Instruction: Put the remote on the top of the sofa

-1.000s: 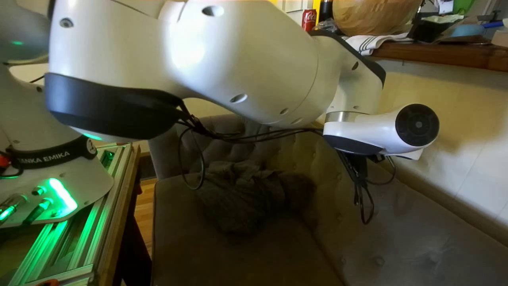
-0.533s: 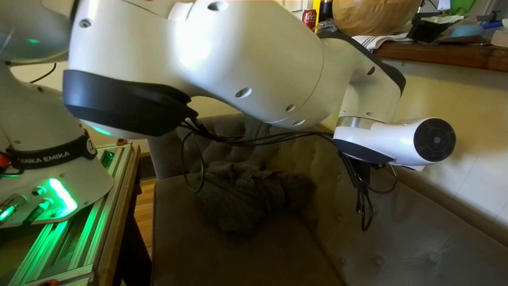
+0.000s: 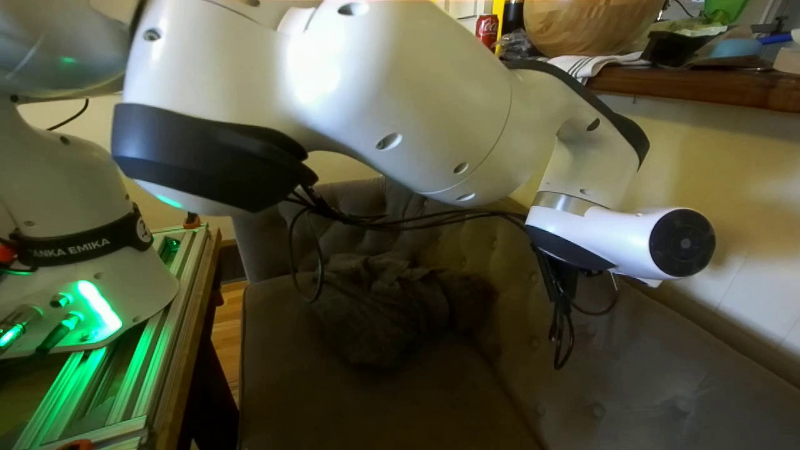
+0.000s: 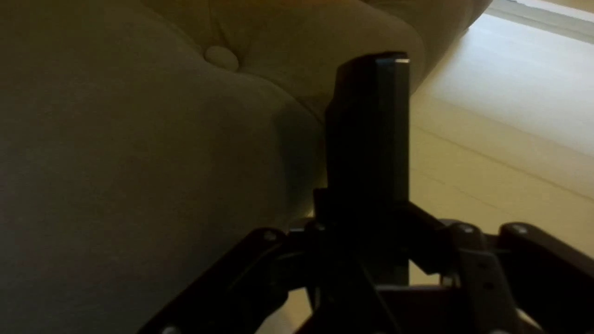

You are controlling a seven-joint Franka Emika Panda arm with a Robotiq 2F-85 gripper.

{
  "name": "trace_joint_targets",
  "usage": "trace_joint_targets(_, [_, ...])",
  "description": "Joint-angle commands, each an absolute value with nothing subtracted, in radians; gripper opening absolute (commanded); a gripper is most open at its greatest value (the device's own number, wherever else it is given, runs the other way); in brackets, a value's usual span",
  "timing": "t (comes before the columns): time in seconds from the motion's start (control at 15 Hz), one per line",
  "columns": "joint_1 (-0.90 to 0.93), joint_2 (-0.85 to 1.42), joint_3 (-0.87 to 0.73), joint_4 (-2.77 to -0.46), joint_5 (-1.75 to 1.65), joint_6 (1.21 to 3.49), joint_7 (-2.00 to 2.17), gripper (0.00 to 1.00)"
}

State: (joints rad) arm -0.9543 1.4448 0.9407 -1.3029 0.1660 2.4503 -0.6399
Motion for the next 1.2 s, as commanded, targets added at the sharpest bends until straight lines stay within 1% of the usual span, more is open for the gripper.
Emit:
trace_joint_targets(0.0, [-0.943,1.446,0.950,-1.251,0.272,2.409,-0.669,0.09])
trace_joint_targets(0.13, [-0.929,1.437,0.938,-1.230,0.303,2.392,-0.647,0.09])
trace_joint_targets(0.53, [-0.866,1.417,0.855,-1.148,0.338,2.236,-0.584,0.09])
trace_joint_targets(0.6, [-0.878,1.440,0.886,-1.143,0.292,2.231,-0.562,0.09])
trace_joint_targets(0.8, [-0.867,1.441,0.883,-1.121,0.297,2.207,-0.545,0.09])
trace_joint_targets(1.07, [-0.846,1.435,0.865,-1.101,0.293,2.238,-0.495,0.09])
trace_joint_targets(1.13, [-0.870,1.438,0.877,-1.139,0.294,2.245,-0.541,0.34])
